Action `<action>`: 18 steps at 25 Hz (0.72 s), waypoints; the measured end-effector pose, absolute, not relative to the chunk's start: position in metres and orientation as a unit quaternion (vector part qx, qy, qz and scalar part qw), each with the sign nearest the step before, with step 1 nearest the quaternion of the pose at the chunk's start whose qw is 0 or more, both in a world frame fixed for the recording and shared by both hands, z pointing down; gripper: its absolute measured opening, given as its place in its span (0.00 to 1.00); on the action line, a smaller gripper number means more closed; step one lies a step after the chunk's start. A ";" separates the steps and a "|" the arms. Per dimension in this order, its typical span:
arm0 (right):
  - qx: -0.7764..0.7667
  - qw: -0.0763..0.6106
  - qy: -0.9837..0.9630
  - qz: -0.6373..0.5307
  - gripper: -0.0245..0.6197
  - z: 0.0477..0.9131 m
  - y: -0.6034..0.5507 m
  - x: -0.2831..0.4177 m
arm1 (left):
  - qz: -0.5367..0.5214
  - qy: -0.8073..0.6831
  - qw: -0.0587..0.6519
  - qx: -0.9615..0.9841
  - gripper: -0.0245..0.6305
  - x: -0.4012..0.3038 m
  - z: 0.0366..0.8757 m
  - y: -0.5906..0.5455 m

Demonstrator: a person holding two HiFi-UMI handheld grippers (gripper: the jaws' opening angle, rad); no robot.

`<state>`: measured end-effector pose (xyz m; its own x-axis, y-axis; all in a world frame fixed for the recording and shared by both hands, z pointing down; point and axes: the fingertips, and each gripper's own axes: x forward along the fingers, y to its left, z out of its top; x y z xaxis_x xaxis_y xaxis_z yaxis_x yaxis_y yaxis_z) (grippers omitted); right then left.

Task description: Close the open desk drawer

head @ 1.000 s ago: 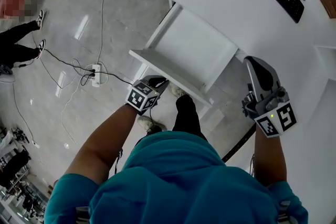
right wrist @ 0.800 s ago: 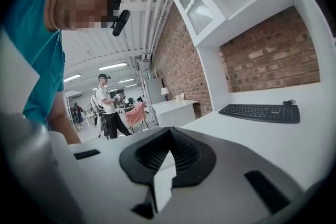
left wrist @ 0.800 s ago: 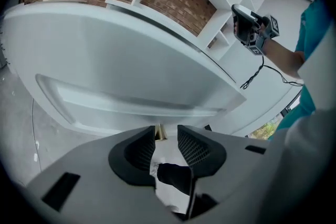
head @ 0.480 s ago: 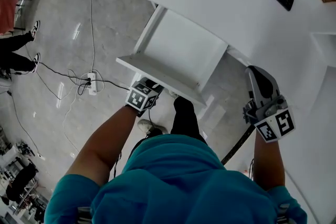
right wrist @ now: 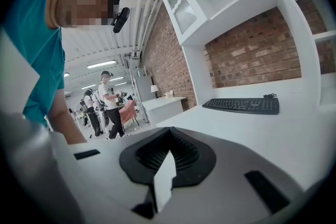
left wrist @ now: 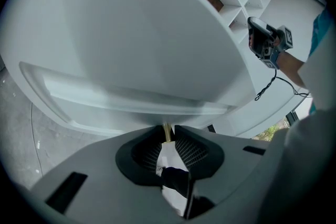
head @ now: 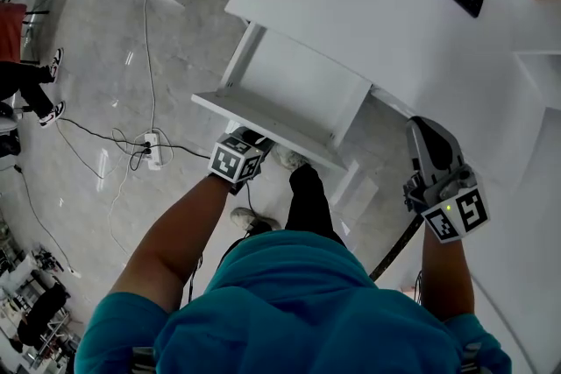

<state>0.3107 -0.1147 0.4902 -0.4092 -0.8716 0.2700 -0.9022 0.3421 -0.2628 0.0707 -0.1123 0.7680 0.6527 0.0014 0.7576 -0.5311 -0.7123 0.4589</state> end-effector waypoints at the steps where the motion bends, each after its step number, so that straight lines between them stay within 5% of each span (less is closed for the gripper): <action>1: 0.543 0.041 -0.818 0.188 0.07 0.491 -0.115 0.312 | 0.384 -0.157 0.345 0.842 0.17 0.073 0.768 -0.116; 18: 0.565 0.037 -0.800 0.199 0.07 0.510 -0.114 0.335 | 0.363 -0.149 0.354 0.849 0.17 0.114 0.767 -0.164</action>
